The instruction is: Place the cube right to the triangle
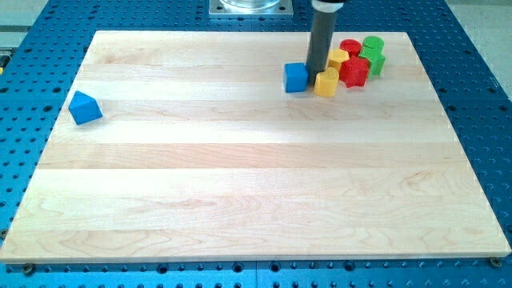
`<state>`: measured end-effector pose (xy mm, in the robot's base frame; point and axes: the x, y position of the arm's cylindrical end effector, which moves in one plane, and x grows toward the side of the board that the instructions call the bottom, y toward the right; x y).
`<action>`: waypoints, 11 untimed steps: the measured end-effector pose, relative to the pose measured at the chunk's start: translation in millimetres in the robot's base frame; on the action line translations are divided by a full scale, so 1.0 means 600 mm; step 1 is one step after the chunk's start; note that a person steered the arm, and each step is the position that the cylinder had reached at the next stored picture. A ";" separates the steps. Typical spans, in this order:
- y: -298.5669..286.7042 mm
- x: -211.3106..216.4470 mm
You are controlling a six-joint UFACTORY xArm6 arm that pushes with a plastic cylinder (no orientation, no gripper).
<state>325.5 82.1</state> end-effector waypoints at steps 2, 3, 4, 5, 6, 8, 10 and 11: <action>-0.254 0.002; -0.191 0.003; -0.206 0.042; -0.302 0.064; -0.331 0.079; -0.379 0.127; -0.411 0.171; -0.291 0.236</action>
